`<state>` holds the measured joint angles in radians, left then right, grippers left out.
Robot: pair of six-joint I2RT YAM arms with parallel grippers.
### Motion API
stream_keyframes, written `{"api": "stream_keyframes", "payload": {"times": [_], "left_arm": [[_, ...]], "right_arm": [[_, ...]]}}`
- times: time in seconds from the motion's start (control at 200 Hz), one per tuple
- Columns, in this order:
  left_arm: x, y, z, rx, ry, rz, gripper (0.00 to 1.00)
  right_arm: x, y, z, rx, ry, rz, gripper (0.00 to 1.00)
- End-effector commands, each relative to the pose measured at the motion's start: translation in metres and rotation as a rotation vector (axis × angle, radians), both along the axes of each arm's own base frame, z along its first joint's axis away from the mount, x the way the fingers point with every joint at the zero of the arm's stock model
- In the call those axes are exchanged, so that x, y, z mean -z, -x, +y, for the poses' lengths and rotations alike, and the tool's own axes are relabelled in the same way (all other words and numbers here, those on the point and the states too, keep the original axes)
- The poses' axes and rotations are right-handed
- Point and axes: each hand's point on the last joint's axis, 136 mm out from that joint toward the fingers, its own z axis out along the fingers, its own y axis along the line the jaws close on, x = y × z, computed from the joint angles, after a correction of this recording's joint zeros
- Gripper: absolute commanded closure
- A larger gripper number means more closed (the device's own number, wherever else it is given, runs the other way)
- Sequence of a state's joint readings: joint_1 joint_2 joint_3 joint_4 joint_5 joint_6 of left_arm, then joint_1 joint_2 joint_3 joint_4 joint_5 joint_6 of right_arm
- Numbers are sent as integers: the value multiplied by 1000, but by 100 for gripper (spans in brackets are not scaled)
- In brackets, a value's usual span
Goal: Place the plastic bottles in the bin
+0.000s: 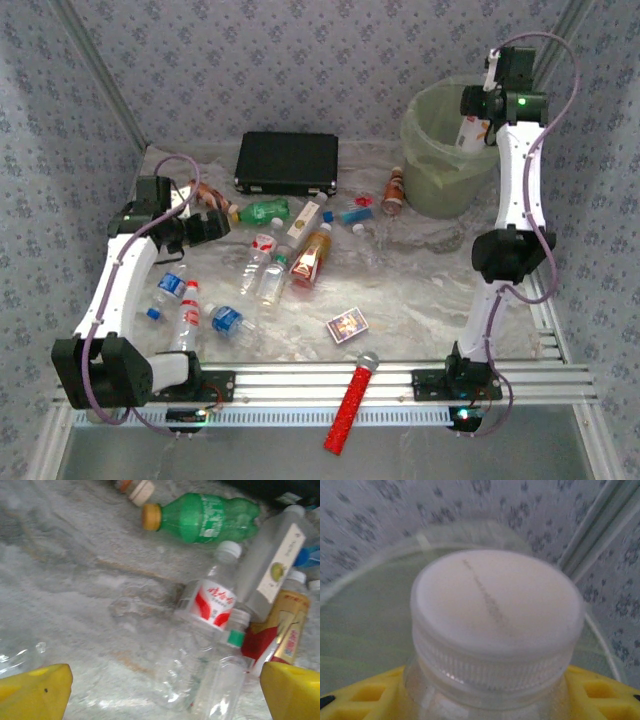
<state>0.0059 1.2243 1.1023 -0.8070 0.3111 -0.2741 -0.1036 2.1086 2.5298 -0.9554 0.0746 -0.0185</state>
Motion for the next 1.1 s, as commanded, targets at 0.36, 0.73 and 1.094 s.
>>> {"api": "stream_keyframes", "payload": {"times": [0.36,0.73,1.094], "left_arm": [[3,-20,-12,-143,198,-49,8],[16,-37,-1,-276,216,-44,8],[23,-33,18,-308,89,-22,5]], "right_arm": [[107,-5,-9,-58,-20,291,66],[127,-4,-9,-52,-35,341,31],[96,0,0,-89,-57,281,10]]}}
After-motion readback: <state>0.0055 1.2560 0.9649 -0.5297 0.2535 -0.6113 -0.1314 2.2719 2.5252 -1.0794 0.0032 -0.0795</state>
